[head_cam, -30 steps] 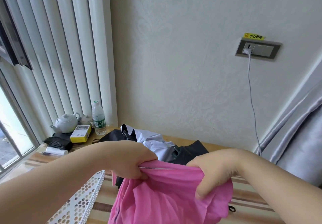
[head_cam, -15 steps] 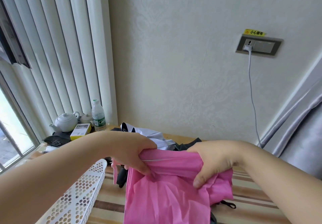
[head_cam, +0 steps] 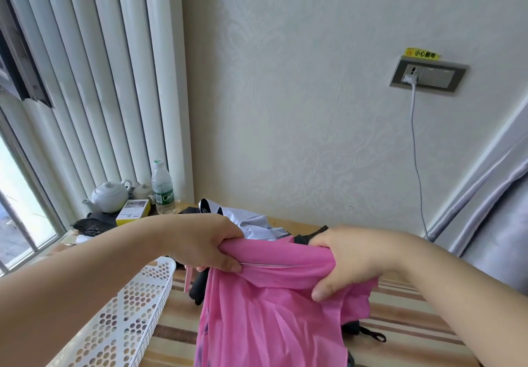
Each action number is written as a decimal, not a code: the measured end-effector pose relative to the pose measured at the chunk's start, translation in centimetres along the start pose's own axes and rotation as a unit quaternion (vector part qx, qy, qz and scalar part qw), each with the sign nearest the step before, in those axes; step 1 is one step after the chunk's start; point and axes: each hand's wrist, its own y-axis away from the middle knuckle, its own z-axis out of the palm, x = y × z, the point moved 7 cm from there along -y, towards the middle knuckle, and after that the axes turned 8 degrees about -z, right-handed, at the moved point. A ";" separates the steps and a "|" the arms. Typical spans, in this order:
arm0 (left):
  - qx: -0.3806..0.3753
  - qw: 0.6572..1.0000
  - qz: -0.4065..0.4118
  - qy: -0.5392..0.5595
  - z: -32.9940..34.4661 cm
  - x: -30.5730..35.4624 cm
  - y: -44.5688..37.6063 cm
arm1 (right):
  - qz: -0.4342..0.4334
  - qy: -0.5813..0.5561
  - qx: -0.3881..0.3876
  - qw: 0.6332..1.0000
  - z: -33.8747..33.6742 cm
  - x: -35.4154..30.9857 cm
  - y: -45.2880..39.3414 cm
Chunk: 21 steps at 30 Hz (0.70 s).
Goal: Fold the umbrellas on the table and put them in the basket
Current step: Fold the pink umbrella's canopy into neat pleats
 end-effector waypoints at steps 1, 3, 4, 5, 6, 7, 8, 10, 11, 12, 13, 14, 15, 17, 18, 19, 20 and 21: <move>0.017 0.999 0.009 -0.027 -0.3 0.3 0.2 | 0.007 -0.014 -0.028 0.999 0.1 0.2 0.2; 0.055 0.995 0.030 -0.071 -0.9 1.0 0.4 | 0.009 -0.075 -0.071 0.995 0.3 0.5 0.6; 0.074 0.992 0.039 -0.090 -1.2 1.3 0.5 | 0.007 -0.125 -0.088 0.988 0.6 0.5 0.8; 0.093 0.989 0.045 -0.110 -1.4 1.5 0.6 | 0.000 -0.172 -0.102 0.980 0.9 0.4 0.8; 0.110 0.984 0.048 -0.129 -1.6 1.7 0.6 | -0.008 -0.202 -0.109 0.973 1.2 0.2 0.9; 0.125 0.980 0.049 -0.145 -1.8 1.8 0.5 | -0.015 -0.215 -0.107 0.971 1.3 0.2 0.9; 0.134 0.978 0.046 -0.154 -1.8 1.8 0.5 | -0.019 -0.218 -0.097 0.971 1.4 0.1 0.8; 0.130 0.980 0.031 -0.147 -1.7 1.6 0.4 | -0.021 -0.206 -0.071 0.976 1.2 0.2 0.7; 0.113 0.984 0.020 -0.133 -1.6 1.4 0.3 | -0.022 -0.194 -0.059 0.979 1.1 0.1 0.7; 0.088 0.989 0.009 -0.114 -1.5 1.3 0.3 | -0.025 -0.172 -0.043 0.984 0.9 0.0 0.6; 0.062 0.993 -0.002 -0.098 -1.4 1.2 0.4 | -0.028 -0.143 -0.024 0.989 0.6 0.0 0.4; 0.036 0.996 -0.016 -0.085 -1.4 1.1 0.4 | -0.031 -0.115 -0.007 0.993 0.3 0.0 0.4; 0.014 0.997 -0.030 -0.073 -1.4 1.2 0.4 | -0.032 -0.095 0.006 0.995 0.1 -0.1 0.2; -0.009 0.997 -0.038 -0.066 -1.2 1.3 0.4 | -0.035 -0.085 0.020 0.996 -0.1 -0.3 0.1; -0.014 0.997 -0.033 -0.071 -1.1 1.5 0.2 | -0.034 -0.088 0.022 0.995 -0.2 -0.4 0.2; -0.019 0.996 -0.024 -0.081 -0.8 1.6 0.1 | -0.032 -0.088 0.022 0.995 -0.2 -0.5 0.3; -0.023 0.996 -0.016 -0.089 -0.6 1.8 0.1 | -0.028 -0.087 0.020 0.996 -0.1 -0.5 0.4; -0.026 0.995 -0.009 -0.092 -0.4 1.8 0.1 | -0.020 -0.092 0.017 0.995 -0.1 -0.5 0.4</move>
